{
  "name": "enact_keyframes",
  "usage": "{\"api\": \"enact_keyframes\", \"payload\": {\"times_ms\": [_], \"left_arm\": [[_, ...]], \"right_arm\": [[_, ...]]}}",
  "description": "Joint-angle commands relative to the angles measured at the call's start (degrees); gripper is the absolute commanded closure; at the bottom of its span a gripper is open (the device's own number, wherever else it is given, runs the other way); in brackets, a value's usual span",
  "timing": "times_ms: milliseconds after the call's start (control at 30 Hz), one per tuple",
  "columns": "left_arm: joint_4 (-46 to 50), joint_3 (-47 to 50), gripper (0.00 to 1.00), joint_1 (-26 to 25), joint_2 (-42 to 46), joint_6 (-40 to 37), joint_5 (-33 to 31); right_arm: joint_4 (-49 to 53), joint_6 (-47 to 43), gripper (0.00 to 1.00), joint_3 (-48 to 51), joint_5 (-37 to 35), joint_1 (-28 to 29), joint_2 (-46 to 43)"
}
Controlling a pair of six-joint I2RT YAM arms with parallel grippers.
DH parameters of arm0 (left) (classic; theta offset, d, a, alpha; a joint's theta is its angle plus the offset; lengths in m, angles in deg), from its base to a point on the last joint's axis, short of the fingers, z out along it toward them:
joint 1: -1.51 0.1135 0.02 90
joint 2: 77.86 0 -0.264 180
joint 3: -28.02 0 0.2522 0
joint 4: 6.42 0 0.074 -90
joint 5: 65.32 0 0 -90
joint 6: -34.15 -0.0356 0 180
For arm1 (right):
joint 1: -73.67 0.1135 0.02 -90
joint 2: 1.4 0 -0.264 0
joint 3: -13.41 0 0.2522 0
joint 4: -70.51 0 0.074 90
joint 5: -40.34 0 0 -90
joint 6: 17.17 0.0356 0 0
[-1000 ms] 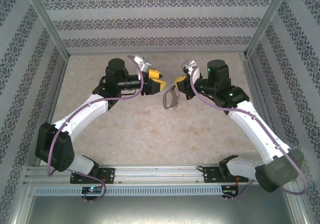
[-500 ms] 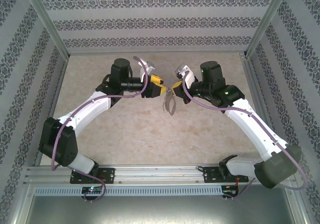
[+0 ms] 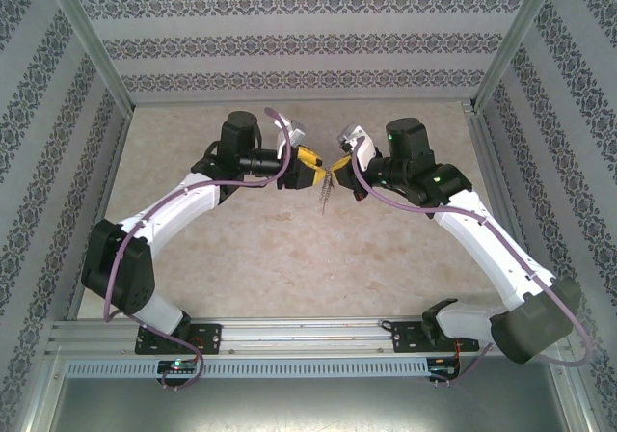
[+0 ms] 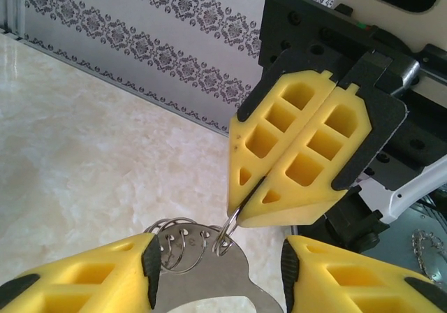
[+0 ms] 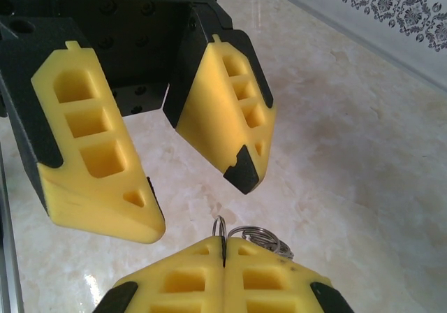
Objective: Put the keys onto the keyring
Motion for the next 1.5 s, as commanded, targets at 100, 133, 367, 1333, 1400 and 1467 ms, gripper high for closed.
{"api": "enact_keyframes", "payload": {"times_ms": [100, 133, 367, 1333, 1400, 1467], "left_arm": [[-2.0, -2.4, 0.54, -1.6, -1.7, 1.2, 2.6], [-2.0, -2.5, 0.54, -1.7, -2.0, 1.2, 2.6], [-3.7, -2.7, 0.66, -2.1, -2.6, 2.0, 2.7], [-17.9, 0.5, 1.00, -2.1, -2.8, 10.2, 2.5], [-18.2, 0.7, 1.00, -2.2, -2.7, 10.3, 2.4], [-18.3, 0.8, 1.00, -2.2, -2.6, 10.3, 2.2]], "right_arm": [[-2.6, 1.0, 1.00, -0.9, 2.2, 0.7, -0.9], [-2.7, 1.0, 1.00, -0.8, 2.3, 0.7, -0.9], [-2.6, 0.9, 1.00, -0.7, 2.4, 0.8, -0.8], [-2.8, 0.5, 1.00, 0.3, 2.0, 0.6, -1.1], [-3.1, 0.8, 1.00, 0.3, 1.4, 0.5, -1.3], [-4.1, 2.0, 0.90, 0.7, 0.5, 0.0, -1.8]]}}
